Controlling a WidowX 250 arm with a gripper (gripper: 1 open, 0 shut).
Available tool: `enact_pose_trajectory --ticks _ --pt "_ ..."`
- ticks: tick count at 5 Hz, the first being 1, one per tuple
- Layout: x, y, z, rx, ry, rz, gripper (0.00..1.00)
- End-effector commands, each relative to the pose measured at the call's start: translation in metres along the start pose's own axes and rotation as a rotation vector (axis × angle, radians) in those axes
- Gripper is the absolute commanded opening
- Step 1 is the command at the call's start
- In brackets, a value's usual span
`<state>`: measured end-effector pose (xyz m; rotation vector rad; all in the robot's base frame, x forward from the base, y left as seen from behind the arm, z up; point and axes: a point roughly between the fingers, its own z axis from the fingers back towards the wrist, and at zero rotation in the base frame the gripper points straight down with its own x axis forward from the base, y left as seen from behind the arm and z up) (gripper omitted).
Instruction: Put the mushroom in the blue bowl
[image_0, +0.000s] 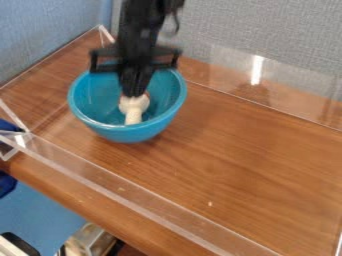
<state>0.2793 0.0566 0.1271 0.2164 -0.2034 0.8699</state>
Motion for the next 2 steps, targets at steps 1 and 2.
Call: enact_pose_trajectory --ticks 1,2 --pt "0.017 -0.008 0.055 -0.080 -0.056 0.042 0.00" --pt "0.032 -0.021 0.045 -0.074 -0.050 0.023 0.00"
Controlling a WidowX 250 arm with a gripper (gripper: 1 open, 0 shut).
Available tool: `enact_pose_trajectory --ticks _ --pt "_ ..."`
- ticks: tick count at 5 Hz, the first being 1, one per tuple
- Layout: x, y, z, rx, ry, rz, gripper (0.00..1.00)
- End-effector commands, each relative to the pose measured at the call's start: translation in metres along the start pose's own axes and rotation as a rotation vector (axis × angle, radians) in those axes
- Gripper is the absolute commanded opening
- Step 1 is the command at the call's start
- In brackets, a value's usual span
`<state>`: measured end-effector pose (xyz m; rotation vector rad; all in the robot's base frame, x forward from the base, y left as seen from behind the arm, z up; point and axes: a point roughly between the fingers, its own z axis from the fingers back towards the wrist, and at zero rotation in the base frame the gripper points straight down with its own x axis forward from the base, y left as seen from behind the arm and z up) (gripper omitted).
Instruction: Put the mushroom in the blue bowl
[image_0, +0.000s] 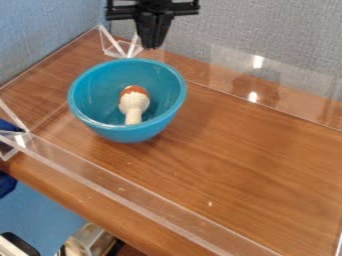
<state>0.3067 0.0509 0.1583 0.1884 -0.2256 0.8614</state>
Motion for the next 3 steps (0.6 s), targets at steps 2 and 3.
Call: enact_pose_trajectory --ticks 2,3 --pt "0.010 -0.030 -0.015 -0.001 -0.036 -0.016 0.00" --pt "-0.008 -0.054 -0.026 0.007 -0.036 -0.057 0.00"
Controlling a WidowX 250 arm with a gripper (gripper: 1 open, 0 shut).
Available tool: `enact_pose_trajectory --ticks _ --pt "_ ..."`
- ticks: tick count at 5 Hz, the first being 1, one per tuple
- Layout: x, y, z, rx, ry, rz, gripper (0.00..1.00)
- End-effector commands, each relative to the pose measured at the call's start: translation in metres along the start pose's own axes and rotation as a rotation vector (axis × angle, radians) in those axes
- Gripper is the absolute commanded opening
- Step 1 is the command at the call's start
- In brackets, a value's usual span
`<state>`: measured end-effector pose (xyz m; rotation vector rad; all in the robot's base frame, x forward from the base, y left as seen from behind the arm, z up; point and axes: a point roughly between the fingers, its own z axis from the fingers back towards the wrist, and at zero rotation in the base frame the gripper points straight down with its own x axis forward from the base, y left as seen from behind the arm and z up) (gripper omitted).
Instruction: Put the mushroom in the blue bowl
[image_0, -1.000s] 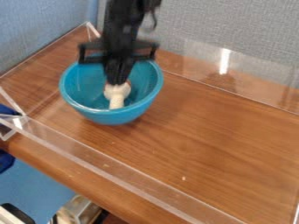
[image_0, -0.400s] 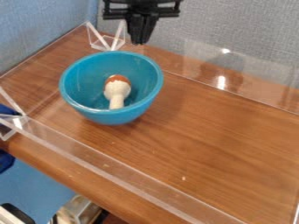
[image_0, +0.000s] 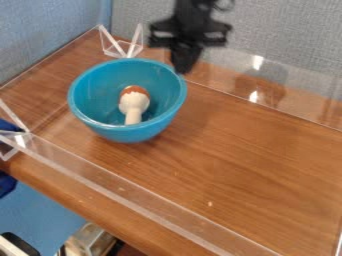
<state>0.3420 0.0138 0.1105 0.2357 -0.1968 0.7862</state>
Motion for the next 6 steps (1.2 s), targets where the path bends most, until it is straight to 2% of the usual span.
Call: enact_pose_trajectory --ticks 1,2,3,4,6 --pt "0.021 0.025 0.023 -0.020 -0.041 0.091 0.00" --pt "0.029 0.042 0.028 -0.004 -0.040 0.148 0.00" --pt "0.034 0.044 0.023 -0.009 -0.048 0.140 0.00" --pt "0.037 0.043 0.006 0.008 -0.047 0.142 0.00" --pt "0.034 0.057 -0.016 0.018 -0.054 0.114 0.00"
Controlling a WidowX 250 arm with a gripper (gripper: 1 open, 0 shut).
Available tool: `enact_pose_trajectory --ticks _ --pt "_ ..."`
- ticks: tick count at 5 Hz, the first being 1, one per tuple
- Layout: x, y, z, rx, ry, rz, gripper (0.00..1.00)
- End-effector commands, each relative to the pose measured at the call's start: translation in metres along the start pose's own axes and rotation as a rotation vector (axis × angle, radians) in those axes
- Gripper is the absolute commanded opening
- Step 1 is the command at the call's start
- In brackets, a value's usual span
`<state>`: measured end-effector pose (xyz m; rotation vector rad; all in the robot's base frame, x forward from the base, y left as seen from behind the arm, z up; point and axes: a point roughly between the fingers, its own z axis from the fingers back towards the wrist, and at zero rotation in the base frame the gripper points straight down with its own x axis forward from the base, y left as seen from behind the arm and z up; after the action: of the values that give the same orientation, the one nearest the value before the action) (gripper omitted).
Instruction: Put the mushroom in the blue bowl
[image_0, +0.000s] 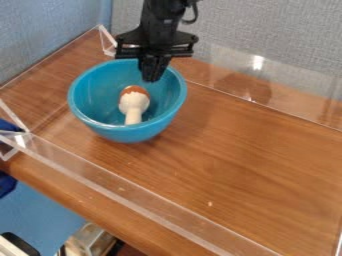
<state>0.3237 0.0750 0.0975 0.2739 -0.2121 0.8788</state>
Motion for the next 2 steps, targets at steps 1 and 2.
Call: enact_pose_trajectory --ticks 1,2 --pt "0.0091 0.0118 0.0141 -0.038 -0.041 0.012 0.00" --pt "0.0008 0.0109 0.0145 -0.036 -0.036 -0.040 1.00"
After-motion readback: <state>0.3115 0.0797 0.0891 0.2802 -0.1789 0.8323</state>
